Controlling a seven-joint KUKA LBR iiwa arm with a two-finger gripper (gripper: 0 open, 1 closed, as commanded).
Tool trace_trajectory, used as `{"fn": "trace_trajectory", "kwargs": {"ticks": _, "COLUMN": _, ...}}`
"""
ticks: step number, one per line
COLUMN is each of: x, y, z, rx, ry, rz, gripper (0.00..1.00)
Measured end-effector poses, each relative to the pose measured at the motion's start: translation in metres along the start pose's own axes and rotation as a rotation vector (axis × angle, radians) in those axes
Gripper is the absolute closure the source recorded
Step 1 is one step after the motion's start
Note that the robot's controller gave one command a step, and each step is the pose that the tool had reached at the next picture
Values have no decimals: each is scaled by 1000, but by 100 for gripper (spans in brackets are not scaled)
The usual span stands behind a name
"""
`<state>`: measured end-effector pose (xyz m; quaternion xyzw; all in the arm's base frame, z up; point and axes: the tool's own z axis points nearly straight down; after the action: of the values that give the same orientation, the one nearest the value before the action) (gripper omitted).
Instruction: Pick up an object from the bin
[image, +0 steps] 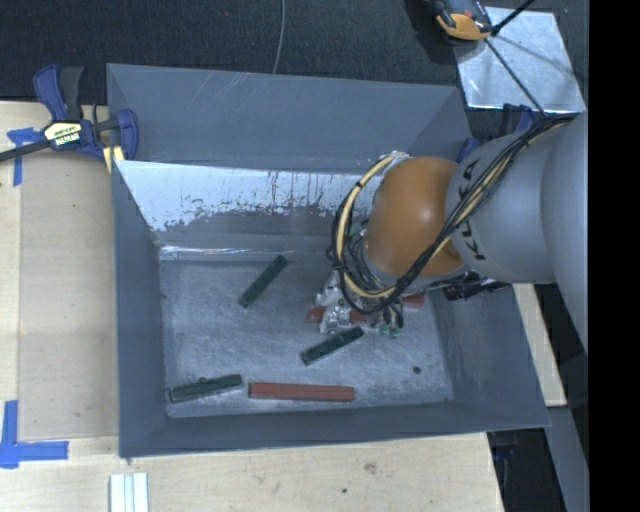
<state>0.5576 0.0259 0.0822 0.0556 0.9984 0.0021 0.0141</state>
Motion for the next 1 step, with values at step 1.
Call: {"fn": "trace_trajectory", "kwargs": {"ticks": 1, "x": -2, "y": 10, "z": -29, "rx": 4, "ry": 19, "rz": -68, "gripper": 100}}
